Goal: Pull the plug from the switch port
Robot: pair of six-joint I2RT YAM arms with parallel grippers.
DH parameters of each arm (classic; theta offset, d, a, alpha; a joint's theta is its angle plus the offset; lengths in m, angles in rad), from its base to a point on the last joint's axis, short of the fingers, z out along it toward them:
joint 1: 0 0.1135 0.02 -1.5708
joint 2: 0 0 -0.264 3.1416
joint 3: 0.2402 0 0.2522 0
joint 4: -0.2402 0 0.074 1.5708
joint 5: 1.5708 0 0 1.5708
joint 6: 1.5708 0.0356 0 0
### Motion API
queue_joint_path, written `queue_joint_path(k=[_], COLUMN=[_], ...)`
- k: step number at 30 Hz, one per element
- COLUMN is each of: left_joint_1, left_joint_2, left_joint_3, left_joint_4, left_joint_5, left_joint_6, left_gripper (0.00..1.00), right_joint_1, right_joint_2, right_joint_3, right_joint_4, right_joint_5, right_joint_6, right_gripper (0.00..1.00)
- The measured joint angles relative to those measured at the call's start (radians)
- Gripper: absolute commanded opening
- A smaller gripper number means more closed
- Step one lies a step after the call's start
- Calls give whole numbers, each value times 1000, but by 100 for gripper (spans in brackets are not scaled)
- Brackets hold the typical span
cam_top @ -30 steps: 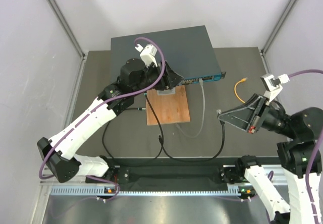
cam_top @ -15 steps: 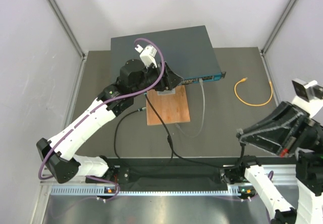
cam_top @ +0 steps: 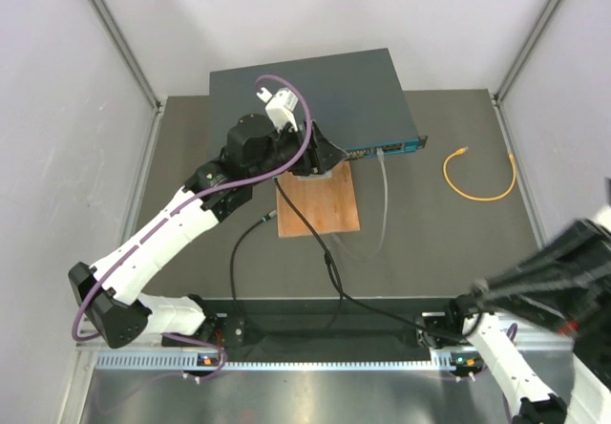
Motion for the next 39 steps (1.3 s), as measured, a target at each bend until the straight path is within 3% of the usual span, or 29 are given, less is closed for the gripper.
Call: queue_joint_path(k=[8,12,16,20,26,32,35,39], left_joint_1=[-1,-1,-1,-1,-4,-23,-69,-193], left_joint_2=[-1,-1,-1,-53,-270,-433,-449,-352], left_joint_3=[-18,0,109,160,-53,-274,-378,-411], left_joint_4=[0,-15,-81,-117,-190,-231,-168,-119], left_joint_5=[20,16,-8,-8,64,121,118,64], left_joint_6=[-3,12,37,24,-58,-197,-265,-305], left_gripper=[64,64,64,64,63,66,67,69], right_joint_1=[0,0,4,67,292,408,473,562], right_joint_2=[7,34,34,54,156,204,201,206], right_joint_3=[-395,-429,-429,-450,-461,-465,-476,-477], right_joint_4=[142,136,87,72,-2,-76,-64,-61], right_joint_5=[56,63,65,82,180,281,326,380], right_joint_6=[108,87,23,-29,-157,-253,-266,-287], right_gripper=[0,0,0,0,0,0,0,0])
